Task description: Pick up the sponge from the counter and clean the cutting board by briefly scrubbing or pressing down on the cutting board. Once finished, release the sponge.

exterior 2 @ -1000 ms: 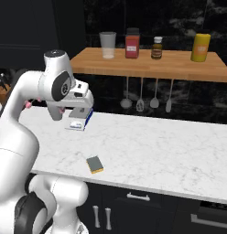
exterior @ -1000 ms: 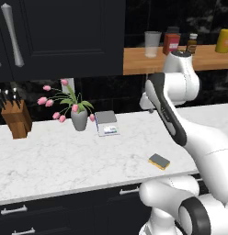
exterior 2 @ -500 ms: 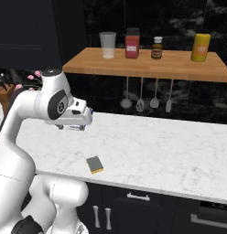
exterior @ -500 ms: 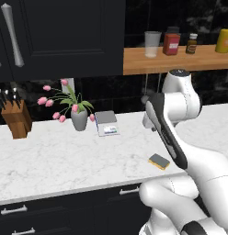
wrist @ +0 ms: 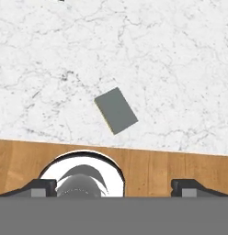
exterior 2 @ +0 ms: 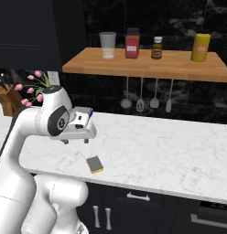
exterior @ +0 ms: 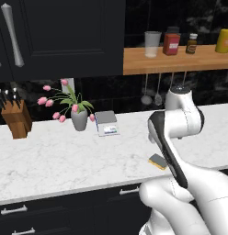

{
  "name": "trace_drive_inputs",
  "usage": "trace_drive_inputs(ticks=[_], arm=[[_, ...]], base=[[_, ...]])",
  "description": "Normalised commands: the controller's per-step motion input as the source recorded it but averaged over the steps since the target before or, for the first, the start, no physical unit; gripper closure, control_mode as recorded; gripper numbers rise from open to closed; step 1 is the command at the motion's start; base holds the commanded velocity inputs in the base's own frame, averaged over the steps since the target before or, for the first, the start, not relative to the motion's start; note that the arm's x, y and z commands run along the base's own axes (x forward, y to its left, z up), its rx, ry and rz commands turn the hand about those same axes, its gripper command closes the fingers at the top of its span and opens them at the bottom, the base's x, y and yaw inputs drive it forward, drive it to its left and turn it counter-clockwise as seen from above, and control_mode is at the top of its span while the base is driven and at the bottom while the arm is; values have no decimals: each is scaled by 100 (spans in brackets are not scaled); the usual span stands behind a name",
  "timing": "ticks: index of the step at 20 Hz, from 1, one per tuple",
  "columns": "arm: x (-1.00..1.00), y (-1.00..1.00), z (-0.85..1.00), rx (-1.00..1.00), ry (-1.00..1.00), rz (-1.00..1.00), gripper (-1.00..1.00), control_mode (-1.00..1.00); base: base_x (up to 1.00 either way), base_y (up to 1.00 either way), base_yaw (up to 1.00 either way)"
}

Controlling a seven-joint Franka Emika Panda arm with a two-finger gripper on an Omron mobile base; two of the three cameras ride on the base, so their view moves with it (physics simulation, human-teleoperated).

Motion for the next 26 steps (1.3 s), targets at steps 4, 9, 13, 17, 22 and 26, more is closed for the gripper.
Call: trace_drive_inputs(ticks=[4, 9, 13, 17, 22, 26], arm=[[-29, -34, -31, 16, 0, 8, -100, -100], [-10, -10, -23, 9, 0, 13, -100, -100], [6, 0, -15, 0, 5, 10, -100, -100], [25, 0, -15, 0, 3, 3, -100, -100], [30, 0, -27, -1, 0, 0, -100, -100], [20, 0, -43, -1, 0, 0, -100, -100]], base=[[0, 0, 0], [0, 0, 0], [0, 0, 0], [0, 0, 0], [0, 0, 0], [0, 0, 0]])
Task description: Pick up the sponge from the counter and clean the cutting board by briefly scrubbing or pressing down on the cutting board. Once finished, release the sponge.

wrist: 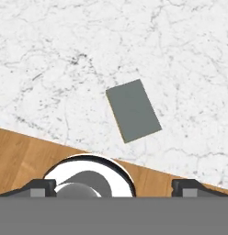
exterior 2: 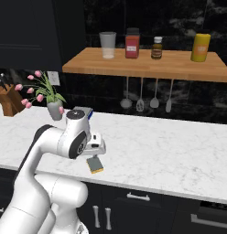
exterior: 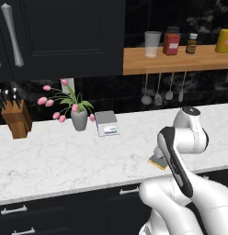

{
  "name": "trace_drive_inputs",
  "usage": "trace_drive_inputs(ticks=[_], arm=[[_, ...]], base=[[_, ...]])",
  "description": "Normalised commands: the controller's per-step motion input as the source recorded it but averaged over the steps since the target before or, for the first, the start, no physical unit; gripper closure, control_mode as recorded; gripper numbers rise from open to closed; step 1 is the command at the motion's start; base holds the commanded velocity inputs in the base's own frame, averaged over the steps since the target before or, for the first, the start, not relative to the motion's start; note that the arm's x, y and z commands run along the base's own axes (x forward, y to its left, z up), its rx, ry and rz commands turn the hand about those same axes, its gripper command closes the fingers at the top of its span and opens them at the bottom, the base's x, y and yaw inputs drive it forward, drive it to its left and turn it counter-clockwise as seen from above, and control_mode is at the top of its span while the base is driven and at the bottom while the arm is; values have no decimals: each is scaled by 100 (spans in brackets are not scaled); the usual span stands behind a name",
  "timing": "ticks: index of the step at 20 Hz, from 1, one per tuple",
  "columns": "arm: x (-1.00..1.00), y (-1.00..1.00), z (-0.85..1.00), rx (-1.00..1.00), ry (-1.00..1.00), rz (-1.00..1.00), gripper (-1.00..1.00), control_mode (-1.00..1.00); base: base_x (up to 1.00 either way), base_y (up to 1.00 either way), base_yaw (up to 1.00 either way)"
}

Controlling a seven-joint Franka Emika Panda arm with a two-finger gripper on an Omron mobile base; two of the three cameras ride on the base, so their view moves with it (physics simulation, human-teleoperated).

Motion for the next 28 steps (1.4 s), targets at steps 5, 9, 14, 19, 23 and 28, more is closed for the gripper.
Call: trace_drive_inputs(ticks=[5, 9, 14, 19, 23, 28], arm=[[13, 0, -35, 0, 2, 0, -100, -100], [13, 0, -25, 0, 1, 0, -100, -100], [16, -3, -17, 0, 0, 0, -100, -100], [17, -1, -22, 0, 0, 0, -100, -100], [17, 0, -24, 0, 1, 0, -100, -100], [4, 0, -32, 0, 2, 1, -100, -100]], base=[[0, 0, 0], [0, 0, 0], [0, 0, 0], [0, 0, 0], [0, 0, 0], [0, 0, 0]])
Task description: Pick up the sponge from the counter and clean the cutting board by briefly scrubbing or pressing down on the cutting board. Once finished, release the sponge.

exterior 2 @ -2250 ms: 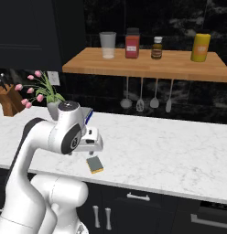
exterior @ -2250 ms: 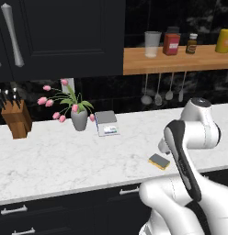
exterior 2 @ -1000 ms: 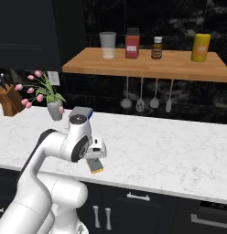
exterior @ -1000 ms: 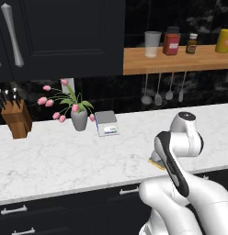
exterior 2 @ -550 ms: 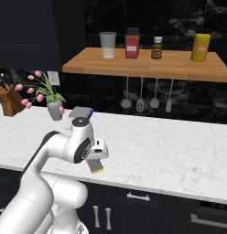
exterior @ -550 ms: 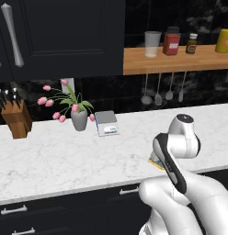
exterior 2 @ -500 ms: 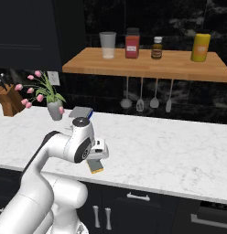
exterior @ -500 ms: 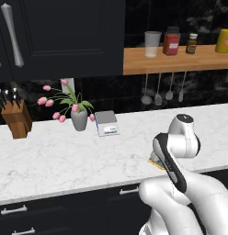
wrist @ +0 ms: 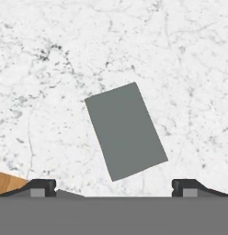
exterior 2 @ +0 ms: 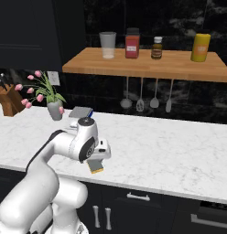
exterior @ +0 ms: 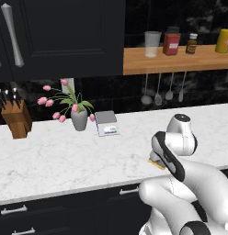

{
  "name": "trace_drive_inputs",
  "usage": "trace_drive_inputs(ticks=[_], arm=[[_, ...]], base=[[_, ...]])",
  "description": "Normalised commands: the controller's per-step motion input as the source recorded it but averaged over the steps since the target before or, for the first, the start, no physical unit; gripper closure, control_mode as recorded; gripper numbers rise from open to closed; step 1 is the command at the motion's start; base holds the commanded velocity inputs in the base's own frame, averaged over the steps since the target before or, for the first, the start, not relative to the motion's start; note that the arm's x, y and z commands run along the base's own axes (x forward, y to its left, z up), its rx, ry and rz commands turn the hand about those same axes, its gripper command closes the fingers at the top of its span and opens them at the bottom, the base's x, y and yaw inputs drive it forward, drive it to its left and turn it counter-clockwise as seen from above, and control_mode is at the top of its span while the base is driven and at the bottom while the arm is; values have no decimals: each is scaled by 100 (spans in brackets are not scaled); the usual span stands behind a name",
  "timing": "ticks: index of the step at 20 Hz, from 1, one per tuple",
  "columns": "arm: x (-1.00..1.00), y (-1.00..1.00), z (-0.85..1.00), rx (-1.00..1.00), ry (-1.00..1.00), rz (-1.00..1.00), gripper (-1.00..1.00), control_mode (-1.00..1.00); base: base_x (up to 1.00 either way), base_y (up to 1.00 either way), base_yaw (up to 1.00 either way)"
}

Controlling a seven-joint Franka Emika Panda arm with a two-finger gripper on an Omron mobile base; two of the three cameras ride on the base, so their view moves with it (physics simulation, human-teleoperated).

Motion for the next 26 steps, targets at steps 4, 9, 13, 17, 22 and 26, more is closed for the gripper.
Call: trace_drive_inputs(ticks=[4, 9, 13, 17, 22, 26], arm=[[0, 0, -34, 0, 2, 1, -100, -100], [0, 3, -29, 0, 1, 0, -100, -100], [0, 11, -28, 0, 0, 0, -100, -100], [0, 16, -20, 0, 0, 0, -100, -100], [0, 4, -16, 0, 0, 0, -100, -100], [0, 0, -21, 0, 0, 0, -100, -100]], base=[[0, 0, 0], [0, 0, 0], [0, 0, 0], [0, 0, 0], [0, 0, 0], [0, 0, 0]])
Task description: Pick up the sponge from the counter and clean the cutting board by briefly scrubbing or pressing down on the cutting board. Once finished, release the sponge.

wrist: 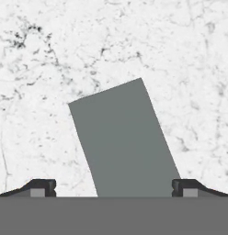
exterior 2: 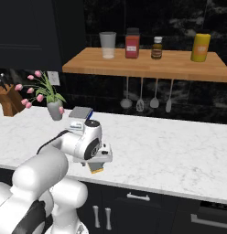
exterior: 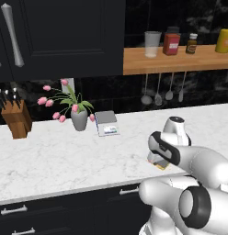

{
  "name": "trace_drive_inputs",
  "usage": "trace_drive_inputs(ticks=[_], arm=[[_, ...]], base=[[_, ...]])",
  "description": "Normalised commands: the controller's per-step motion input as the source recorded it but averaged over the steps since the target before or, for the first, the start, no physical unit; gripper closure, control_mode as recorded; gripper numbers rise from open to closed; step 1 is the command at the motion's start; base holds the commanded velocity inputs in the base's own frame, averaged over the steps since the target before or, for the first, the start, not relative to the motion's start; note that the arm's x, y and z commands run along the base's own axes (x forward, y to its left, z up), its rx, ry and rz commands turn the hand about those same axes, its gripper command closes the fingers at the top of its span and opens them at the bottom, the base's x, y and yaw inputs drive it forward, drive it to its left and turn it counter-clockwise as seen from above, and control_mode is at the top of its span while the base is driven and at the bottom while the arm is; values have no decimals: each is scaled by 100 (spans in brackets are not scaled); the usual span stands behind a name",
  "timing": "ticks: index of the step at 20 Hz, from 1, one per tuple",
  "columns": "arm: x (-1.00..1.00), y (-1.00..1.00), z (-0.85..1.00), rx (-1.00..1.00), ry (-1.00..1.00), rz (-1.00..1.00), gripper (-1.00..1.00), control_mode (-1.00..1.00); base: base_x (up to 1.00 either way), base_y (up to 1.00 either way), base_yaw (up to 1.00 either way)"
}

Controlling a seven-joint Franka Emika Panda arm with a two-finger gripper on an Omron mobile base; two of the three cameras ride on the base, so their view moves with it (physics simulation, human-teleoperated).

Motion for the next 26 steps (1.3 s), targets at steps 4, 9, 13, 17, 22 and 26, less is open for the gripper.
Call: trace_drive_inputs(ticks=[4, 9, 13, 17, 22, 26], arm=[[0, 0, -21, 0, 0, 0, -100, -100], [0, 1, -24, 0, 0, 0, -100, -100], [0, 2, -24, 0, 0, 0, -100, -100], [0, 0, -20, 0, 0, 0, -100, -100], [0, 4, -22, 0, 0, 0, -100, -100], [0, 3, -22, 0, 0, 0, -100, -100]], base=[[0, 0, 0], [0, 0, 0], [0, 0, 0], [0, 0, 0], [0, 0, 0], [0, 0, 0]])
